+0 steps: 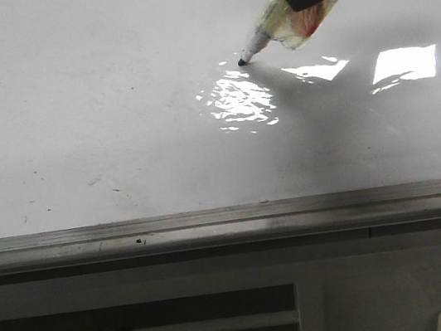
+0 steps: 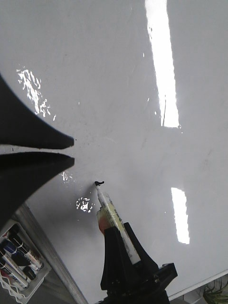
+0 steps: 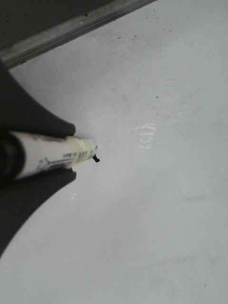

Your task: Write number 5 on whiteboard

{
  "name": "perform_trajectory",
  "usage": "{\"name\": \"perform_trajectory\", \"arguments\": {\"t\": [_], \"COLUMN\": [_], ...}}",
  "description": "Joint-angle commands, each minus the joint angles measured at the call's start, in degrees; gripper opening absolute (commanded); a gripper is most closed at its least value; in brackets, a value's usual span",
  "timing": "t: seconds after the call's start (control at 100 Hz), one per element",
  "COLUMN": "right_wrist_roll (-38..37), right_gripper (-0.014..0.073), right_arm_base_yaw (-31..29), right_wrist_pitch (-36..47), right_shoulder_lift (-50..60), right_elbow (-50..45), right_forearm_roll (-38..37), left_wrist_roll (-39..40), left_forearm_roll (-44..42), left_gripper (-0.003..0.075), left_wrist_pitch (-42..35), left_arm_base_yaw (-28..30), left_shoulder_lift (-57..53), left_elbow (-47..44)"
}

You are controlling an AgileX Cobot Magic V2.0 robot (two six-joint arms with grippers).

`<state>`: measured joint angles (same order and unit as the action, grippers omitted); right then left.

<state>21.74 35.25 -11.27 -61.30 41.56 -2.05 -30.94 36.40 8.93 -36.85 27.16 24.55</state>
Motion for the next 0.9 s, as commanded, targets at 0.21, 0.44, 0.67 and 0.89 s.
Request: {"name": "perform_trajectory", "arguments": {"t": [0.21, 0.44, 0.67, 0.89], "right_wrist_roll": [-0.25, -0.25, -0.25, -1.05], "right_gripper": [-0.0058, -0.0058, -0.0058, -0.0053], "right_arm_base_yaw": [-0.52, 0.68, 0.68, -3.07], "right_wrist_pitch": [-3.1, -3.92, -3.7, -7.13], "right_shoulder_lift": [-0.44, -0.44, -0.32, 1.6], "right_elbow": [1.27, 0.11, -0.09, -0.09], "right_forearm_roll": [2.05, 3.01, 2.41, 2.05], "left_wrist_roll": [0.49, 0.49, 0.49, 0.49], "left_forearm_roll": [0.79, 0.79, 0.79, 0.79], "left_gripper": [-0.002, -0.002, -0.002, -0.002], "left_wrist_pitch": [-3.08, -3.08, -3.08, -3.08], "left_arm_base_yaw": [0.06, 0.06, 0.06, 0.06], "left_shoulder_lift": [0.12, 0.12, 0.12, 0.12], "left_elbow": [1.59, 1.59, 1.59, 1.59]}}
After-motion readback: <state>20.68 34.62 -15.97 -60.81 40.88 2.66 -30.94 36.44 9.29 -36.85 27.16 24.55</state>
